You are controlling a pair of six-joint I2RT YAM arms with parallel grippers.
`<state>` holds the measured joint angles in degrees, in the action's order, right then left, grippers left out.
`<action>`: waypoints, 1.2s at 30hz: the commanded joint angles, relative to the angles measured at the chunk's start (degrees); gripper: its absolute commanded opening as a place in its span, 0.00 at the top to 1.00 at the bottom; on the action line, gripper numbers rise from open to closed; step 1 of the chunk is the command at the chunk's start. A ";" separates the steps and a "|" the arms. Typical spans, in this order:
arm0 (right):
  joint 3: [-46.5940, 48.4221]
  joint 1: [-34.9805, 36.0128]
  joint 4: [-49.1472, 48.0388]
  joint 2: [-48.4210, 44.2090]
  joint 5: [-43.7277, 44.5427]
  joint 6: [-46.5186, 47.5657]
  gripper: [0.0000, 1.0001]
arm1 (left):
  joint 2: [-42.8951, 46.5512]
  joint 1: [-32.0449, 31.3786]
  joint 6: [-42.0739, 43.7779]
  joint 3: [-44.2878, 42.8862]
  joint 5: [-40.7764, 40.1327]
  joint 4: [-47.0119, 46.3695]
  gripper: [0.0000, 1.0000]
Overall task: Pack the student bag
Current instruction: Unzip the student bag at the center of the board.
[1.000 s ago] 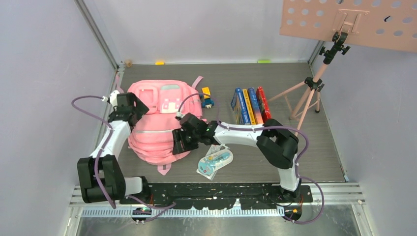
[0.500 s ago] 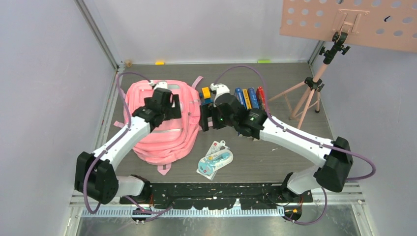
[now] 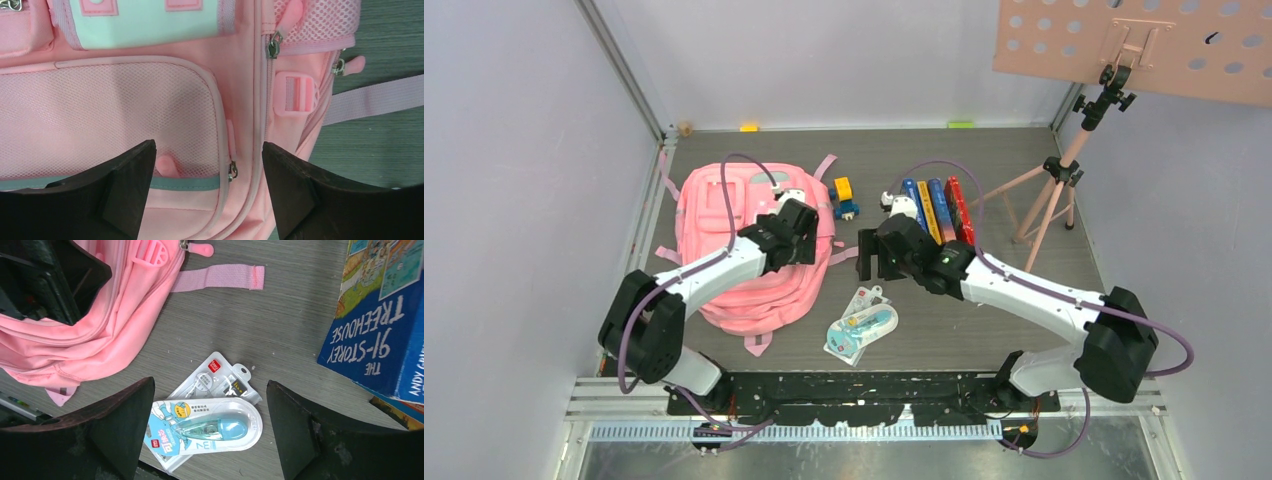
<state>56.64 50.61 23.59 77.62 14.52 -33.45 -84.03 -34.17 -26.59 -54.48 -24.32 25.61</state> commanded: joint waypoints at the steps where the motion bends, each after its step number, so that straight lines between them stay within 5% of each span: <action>1: -1.02 0.19 -4.50 -4.39 2.38 -2.08 0.12 | -2.04 -0.36 0.34 -0.33 -5.33 -2.75 0.21; 8: -3.10 0.19 -6.38 -6.97 1.26 -0.42 0.12 | -4.68 -0.50 1.14 0.73 -6.00 -3.31 0.34; 13: -4.27 0.21 -7.17 -8.06 0.85 0.47 0.12 | -4.51 -0.48 3.33 -0.12 -4.92 -0.97 0.82; 17: -4.35 0.19 -7.26 -8.57 0.04 3.14 0.12 | -1.47 -0.45 6.51 -2.80 -2.30 6.38 1.00; 24: -2.25 0.01 -9.93 -5.55 -6.17 9.49 0.06 | 4.66 -0.46 11.29 -10.62 7.95 18.38 1.00; 29: 0.19 -2.07 -12.12 -1.17 -12.31 9.36 0.04 | 6.22 -0.37 16.00 -16.02 6.85 25.65 1.00; 36: 0.32 -4.20 -21.74 6.49 -23.72 8.10 0.08 | 7.89 0.58 18.76 -12.39 7.78 22.50 1.00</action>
<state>54.68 46.72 9.89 81.14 -1.50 -25.58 -79.40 -34.11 -11.35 -67.55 -17.39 50.37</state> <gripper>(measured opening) 0.940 0.048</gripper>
